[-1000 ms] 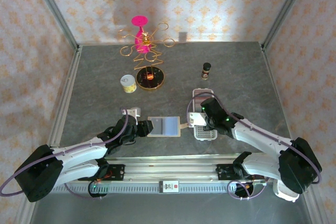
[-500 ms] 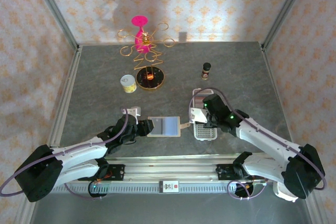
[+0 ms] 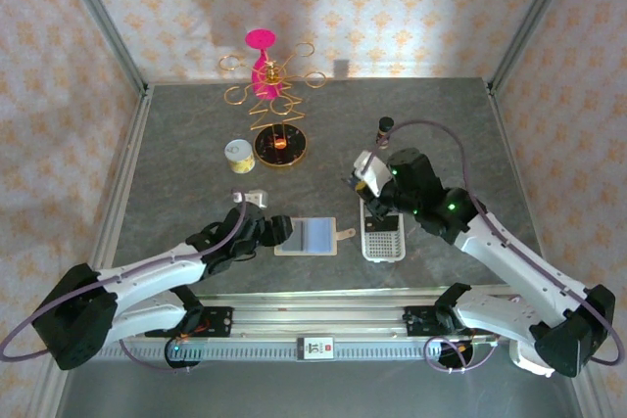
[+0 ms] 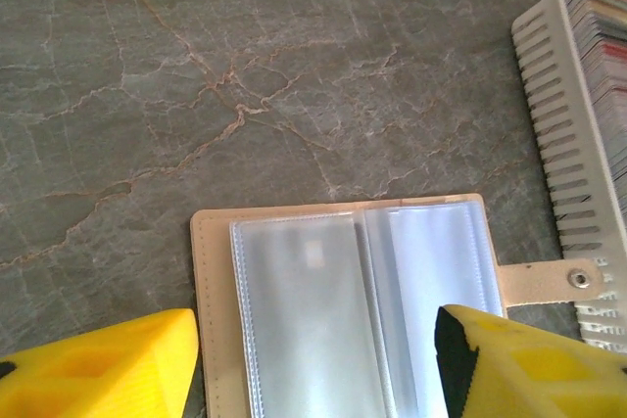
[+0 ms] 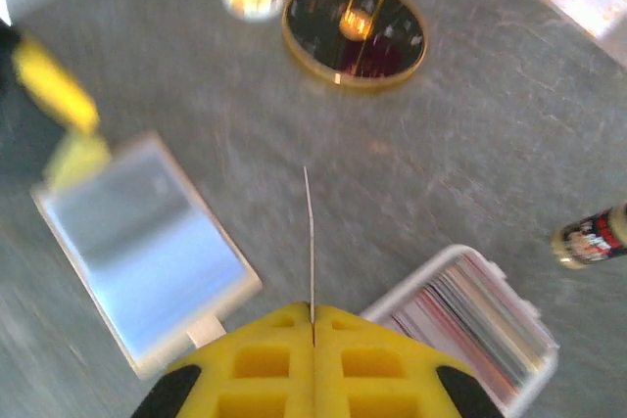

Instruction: Put the credit cards into the card holder

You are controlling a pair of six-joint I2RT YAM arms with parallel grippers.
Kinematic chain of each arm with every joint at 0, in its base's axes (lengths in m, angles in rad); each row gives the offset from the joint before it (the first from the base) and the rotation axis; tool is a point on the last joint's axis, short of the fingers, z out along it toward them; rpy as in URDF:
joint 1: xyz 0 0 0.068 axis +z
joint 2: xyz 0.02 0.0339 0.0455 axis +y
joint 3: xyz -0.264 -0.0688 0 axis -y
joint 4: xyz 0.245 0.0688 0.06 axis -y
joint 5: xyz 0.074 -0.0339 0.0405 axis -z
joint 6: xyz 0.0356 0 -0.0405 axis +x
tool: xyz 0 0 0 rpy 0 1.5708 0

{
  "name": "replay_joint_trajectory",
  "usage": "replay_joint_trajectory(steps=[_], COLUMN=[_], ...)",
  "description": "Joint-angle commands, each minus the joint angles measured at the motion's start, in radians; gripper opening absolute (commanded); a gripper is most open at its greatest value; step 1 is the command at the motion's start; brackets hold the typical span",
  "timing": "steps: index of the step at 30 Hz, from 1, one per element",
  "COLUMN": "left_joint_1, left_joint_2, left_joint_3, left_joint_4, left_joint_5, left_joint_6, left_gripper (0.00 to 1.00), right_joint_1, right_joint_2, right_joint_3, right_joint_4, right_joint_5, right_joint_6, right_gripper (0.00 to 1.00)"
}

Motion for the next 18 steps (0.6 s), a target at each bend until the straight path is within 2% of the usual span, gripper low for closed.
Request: replay_joint_trajectory(steps=[1, 5, 8, 11, 18], left_joint_1=[-0.014, -0.026, -0.029, -0.032, -0.043], left_joint_2=[0.048, 0.112, 0.157, 0.195, 0.292], left_joint_3=[0.047, 0.086, 0.110, 0.131, 0.193], left_joint_4=[-0.097, -0.140, -0.174, -0.183, -0.213], left_joint_5=[-0.020, -0.043, -0.063, -0.054, -0.055], left_joint_6=[0.037, 0.058, 0.069, 0.078, 0.104], left_gripper=[0.69, 0.68, 0.66, 0.65, 0.66], right_joint_1=[0.010, 0.026, 0.063, 0.090, 0.143], right_joint_2=[0.003, 0.031, 0.063, 0.131, 0.260], right_joint_3=[-0.017, -0.140, -0.243, -0.298, -0.352], right_joint_4=[0.147, 0.322, 0.442, 0.481, 0.611], right_joint_5=[-0.067, -0.107, -0.083, -0.052, -0.056], right_joint_6=[0.450, 0.801, 0.980, 1.075, 1.160], right_gripper=[0.00, 0.00, 0.00, 0.00, 0.00])
